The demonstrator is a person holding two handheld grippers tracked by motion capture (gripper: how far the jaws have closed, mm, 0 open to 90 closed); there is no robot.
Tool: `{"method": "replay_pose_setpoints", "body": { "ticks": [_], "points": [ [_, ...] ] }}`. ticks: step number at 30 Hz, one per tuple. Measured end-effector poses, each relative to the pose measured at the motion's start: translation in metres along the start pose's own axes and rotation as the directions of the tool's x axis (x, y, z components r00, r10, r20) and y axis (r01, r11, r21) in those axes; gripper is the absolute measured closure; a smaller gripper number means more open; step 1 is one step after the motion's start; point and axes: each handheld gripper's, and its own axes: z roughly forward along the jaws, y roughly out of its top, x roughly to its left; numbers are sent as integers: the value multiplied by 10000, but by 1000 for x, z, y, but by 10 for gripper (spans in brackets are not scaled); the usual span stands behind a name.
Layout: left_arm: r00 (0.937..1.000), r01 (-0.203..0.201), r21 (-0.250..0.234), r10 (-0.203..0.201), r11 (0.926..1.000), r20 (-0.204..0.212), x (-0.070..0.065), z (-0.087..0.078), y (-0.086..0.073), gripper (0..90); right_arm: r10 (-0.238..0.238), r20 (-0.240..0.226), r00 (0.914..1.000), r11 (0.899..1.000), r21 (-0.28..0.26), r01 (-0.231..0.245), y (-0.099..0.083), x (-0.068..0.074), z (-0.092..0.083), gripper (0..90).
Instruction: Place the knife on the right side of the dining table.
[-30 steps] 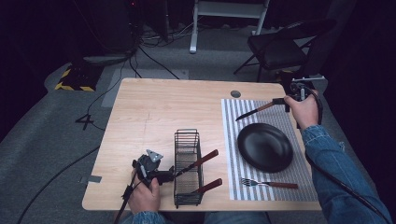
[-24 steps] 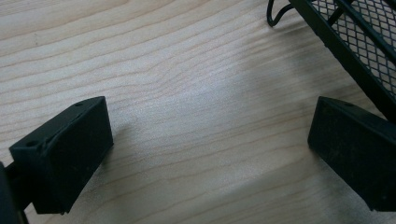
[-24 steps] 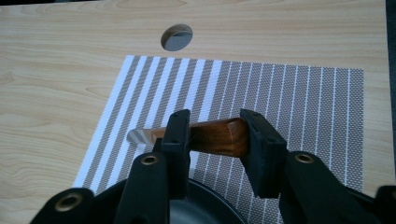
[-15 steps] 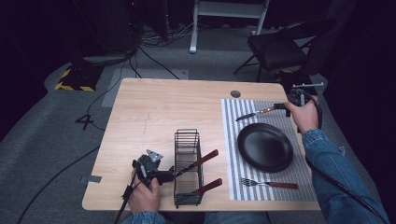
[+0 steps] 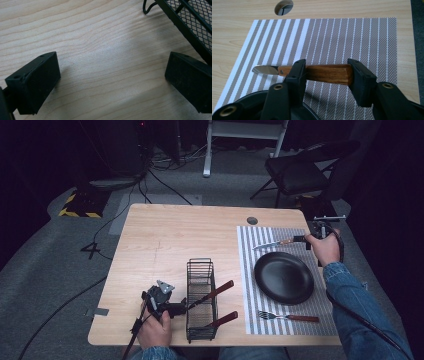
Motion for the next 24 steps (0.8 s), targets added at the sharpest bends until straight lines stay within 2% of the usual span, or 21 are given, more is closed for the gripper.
{"method": "replay_pose_setpoints", "body": {
  "ticks": [6,13,24],
  "points": [
    [10000,0,0,0,10000,2,0,0,0,1,255,-46,9997,9997,67,-254,-7,-7,7,494],
    [10000,-3,1,3,10000,1,0,0,0,1,276,-1,9996,9996,99,-276,-11,-12,11,482],
    [10000,-7,-4,7,10000,-7,0,0,0,1,607,-23,9982,9978,260,-606,-20,-21,18,478]
  ]
}}
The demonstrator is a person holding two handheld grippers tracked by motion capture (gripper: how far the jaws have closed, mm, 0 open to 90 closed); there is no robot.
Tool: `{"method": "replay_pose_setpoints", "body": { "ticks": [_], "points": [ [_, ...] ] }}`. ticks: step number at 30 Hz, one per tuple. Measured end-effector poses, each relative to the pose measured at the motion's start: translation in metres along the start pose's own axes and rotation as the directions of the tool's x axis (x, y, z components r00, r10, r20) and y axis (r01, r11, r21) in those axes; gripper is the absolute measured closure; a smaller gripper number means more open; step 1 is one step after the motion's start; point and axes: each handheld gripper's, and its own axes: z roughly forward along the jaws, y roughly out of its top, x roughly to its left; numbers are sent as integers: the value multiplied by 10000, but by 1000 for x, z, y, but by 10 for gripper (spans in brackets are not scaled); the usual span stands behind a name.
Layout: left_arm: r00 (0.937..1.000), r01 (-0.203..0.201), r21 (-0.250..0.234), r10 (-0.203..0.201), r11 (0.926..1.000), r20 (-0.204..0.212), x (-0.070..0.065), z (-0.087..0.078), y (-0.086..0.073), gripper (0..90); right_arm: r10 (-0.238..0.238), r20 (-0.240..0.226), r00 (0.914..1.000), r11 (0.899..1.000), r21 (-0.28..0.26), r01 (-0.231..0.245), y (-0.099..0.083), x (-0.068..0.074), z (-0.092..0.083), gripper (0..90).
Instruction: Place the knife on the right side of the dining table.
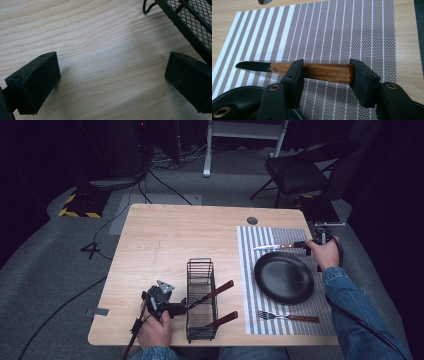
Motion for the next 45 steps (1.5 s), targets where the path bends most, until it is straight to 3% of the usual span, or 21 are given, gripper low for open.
{"method": "replay_pose_setpoints", "body": {
  "ticks": [12,21,33,45],
  "points": [
    [10000,6,4,-6,10000,5,0,0,0,1,280,92,9996,9995,139,-281,-9,-12,6,481],
    [10000,7,1,-7,10000,4,0,0,0,1,156,-27,9999,9999,-6,-156,-8,-12,1,473],
    [10000,1,-3,-1,10000,-4,0,0,0,1,-714,-491,9962,9953,-692,679,-1,4,-33,470],
    [10000,1,-3,-1,10000,-3,0,0,0,1,-1914,-726,9788,9728,-1465,1793,1,24,-87,464]
  ]
}}
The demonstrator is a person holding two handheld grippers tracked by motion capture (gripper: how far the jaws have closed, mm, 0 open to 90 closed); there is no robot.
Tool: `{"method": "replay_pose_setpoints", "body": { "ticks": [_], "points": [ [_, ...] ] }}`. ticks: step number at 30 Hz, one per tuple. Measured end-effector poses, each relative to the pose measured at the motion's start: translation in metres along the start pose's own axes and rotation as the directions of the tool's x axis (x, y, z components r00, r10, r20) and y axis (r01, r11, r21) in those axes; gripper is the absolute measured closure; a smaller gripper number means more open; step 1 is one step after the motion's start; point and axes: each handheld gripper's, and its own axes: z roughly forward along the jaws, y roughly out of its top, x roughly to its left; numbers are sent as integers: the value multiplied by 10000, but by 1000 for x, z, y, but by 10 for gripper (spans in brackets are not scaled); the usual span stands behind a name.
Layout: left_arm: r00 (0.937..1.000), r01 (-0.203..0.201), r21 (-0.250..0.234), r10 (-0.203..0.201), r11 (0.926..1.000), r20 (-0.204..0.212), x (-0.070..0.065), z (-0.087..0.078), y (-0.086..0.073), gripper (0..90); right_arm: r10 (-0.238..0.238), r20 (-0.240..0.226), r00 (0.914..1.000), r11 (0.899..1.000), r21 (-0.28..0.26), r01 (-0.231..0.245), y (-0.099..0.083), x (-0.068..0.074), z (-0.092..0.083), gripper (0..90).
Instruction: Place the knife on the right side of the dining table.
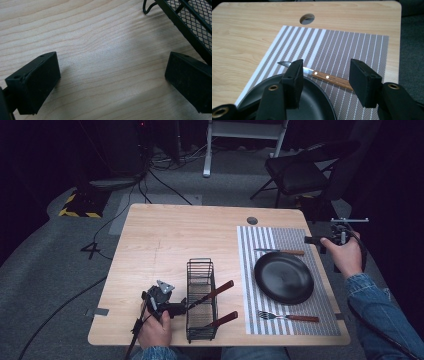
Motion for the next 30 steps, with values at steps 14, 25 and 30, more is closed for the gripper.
{"method": "replay_pose_setpoints", "body": {
  "ticks": [14,25,30],
  "points": [
    [10000,6,5,-6,10000,1,0,0,0,1,-363,-560,9978,9974,-643,327,-9,4,-51,456],
    [10000,7,4,-7,10000,8,0,0,0,0,-562,-929,9941,9951,-858,482,-40,5,-82,450],
    [10000,0,2,0,10000,4,0,0,0,0,-920,-1202,9885,9911,-1070,793,-55,9,-97,441]
  ]
}}
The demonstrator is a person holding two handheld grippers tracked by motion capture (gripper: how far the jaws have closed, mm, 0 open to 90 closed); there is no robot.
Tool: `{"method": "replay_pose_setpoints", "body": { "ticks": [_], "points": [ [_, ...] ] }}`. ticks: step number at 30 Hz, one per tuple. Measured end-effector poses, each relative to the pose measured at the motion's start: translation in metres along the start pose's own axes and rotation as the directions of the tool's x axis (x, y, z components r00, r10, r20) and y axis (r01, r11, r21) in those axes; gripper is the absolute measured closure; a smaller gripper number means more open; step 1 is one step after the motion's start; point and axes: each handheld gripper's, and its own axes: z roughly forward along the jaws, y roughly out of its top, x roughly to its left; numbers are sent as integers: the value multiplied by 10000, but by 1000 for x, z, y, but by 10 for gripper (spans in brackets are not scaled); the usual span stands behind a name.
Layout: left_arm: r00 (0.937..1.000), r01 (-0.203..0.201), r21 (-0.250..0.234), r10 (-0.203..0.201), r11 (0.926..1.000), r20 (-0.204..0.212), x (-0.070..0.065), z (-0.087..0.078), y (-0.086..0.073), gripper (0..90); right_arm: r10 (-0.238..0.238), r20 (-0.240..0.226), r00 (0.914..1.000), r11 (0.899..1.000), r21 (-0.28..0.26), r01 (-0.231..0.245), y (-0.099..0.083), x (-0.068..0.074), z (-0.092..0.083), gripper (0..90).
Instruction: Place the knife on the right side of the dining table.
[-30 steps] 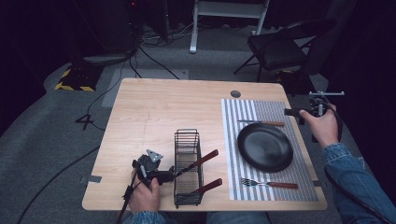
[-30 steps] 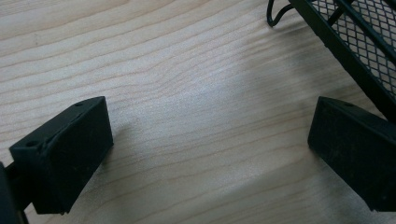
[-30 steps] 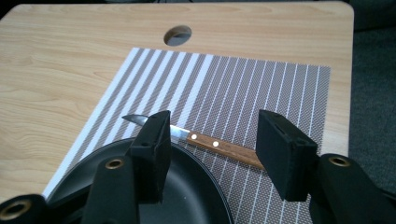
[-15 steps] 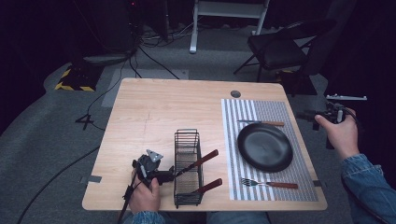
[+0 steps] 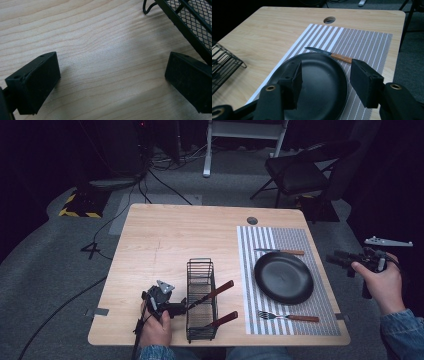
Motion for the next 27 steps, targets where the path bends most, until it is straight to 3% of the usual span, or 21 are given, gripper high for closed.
{"method": "replay_pose_setpoints", "body": {
  "ticks": [9,16,21,27],
  "points": [
    [10000,10,-8,-10,10000,10,0,0,0,1,-1010,153,9948,9949,53,1010,-33,9,-26,443],
    [10000,2,1,-2,10000,13,0,0,0,1,-1366,245,9903,9906,72,1365,-60,17,-32,437],
    [10000,-6,0,6,10000,32,0,1,1,1,-1066,96,9943,9940,-214,1068,-79,17,-31,436],
    [10000,-23,2,23,10000,30,1,1,1,1,-961,287,9950,9939,-517,975,-103,11,-20,439]
  ]
}}
